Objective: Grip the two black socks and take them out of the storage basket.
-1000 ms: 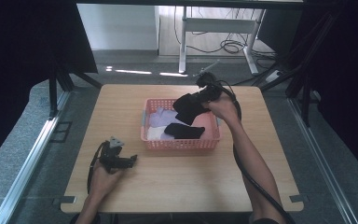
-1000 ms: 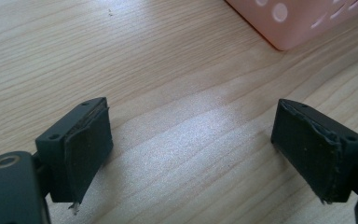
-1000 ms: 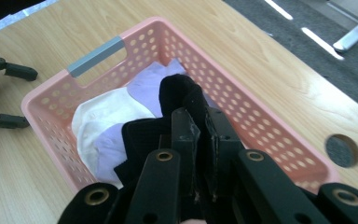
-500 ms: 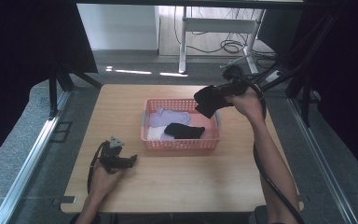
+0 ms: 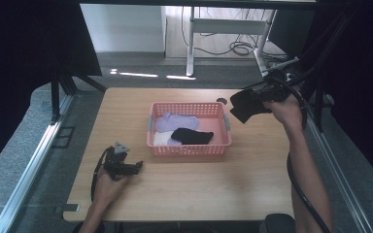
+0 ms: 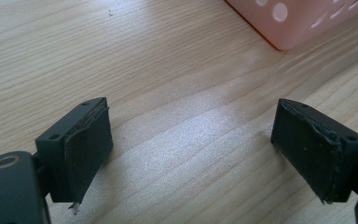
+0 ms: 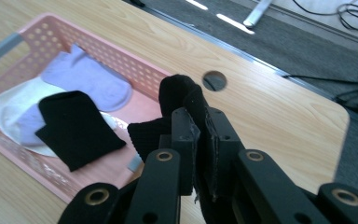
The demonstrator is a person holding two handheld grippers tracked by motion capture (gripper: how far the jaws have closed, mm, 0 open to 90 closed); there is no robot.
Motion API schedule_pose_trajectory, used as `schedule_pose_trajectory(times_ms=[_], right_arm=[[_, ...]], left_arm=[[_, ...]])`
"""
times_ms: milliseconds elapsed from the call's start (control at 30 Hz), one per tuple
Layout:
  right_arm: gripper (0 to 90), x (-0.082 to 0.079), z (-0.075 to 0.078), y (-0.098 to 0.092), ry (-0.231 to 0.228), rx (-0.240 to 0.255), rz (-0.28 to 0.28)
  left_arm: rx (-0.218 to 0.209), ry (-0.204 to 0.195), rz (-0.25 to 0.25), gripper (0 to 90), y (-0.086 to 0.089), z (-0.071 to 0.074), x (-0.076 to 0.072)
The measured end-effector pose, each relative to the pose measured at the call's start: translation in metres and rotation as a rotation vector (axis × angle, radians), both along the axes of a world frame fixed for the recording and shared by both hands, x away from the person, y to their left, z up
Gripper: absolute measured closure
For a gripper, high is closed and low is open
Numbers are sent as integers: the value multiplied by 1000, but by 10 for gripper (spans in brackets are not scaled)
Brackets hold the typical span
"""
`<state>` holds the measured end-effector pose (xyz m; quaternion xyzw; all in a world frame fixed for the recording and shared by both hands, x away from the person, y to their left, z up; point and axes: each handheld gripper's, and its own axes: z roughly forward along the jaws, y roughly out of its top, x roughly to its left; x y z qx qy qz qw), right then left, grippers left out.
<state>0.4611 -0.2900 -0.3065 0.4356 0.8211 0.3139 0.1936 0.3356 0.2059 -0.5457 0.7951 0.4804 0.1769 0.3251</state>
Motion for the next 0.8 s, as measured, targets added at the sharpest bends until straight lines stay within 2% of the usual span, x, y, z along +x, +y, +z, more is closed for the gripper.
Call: schedule_pose_trajectory(times_ms=[200,333,433,567,800], right_arm=[[835,-4,-5,-21,5,-14,-55],[834,-4,-19,-30,24,-18,-75],[833,-3,-34,-34,42,-31,-88],[832,-1,-59,-36,65,-77,-99],[830,2,-104,-38,115,-86,-114]], left_arm=[[0,-1,0,120,0,0,0],[0,2,-1,120,0,0,0],[1,2,-2,120,0,0,0],[0,2,0,120,0,0,0],[2,3,-3,120,0,0,0]])
